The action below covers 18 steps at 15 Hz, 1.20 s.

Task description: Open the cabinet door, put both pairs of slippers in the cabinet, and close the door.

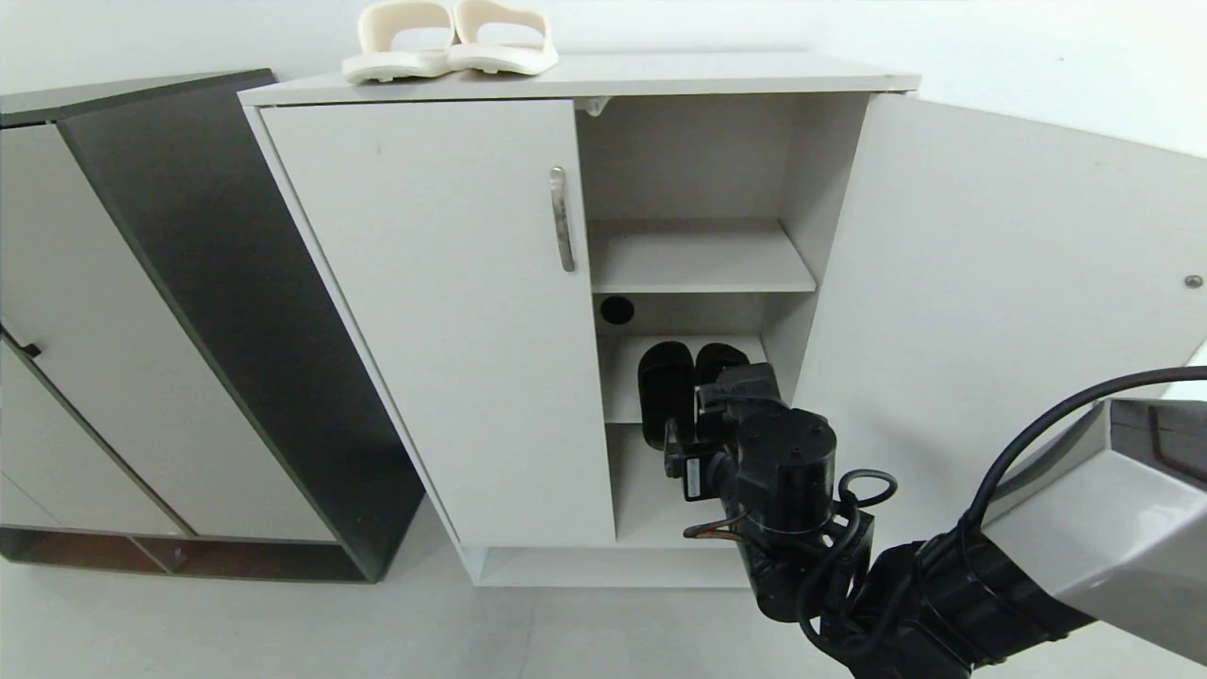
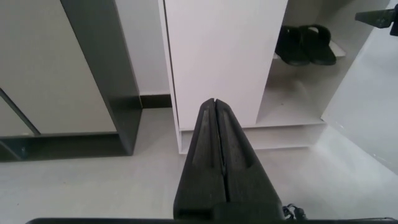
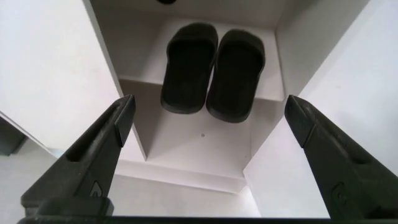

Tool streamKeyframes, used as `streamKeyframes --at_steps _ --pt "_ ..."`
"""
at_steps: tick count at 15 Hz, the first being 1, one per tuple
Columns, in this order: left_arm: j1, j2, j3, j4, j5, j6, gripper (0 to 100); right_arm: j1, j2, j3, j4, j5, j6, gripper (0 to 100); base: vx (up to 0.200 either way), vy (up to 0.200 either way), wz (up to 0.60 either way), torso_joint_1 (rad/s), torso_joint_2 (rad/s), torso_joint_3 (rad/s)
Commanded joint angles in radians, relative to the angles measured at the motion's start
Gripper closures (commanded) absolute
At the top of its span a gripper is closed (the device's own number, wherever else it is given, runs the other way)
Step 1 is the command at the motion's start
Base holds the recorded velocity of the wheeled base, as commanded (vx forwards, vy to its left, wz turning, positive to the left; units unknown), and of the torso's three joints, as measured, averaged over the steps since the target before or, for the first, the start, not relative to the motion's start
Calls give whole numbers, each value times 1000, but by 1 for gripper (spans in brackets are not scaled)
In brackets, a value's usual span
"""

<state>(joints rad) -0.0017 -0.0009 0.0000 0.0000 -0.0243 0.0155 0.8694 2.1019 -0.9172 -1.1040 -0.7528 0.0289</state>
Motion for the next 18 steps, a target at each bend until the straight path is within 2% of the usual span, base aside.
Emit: streamKeyframes --at_steps 1,6,13,18 --pt "0 1 0 0 0 0 100 0 6 1 0 0 0 0 0 0 0 -2 2 198" --pt "2 1 0 0 0 7 100 0 3 18 -2 7 0 0 0 0 0 0 1 178" --pt "0 1 0 0 0 6 100 0 9 18 -22 7 -1 0 0 0 0 0 0 8" --pt "0 1 0 0 0 3 100 0 7 34 -28 7 -1 0 0 200 0 3 1 4"
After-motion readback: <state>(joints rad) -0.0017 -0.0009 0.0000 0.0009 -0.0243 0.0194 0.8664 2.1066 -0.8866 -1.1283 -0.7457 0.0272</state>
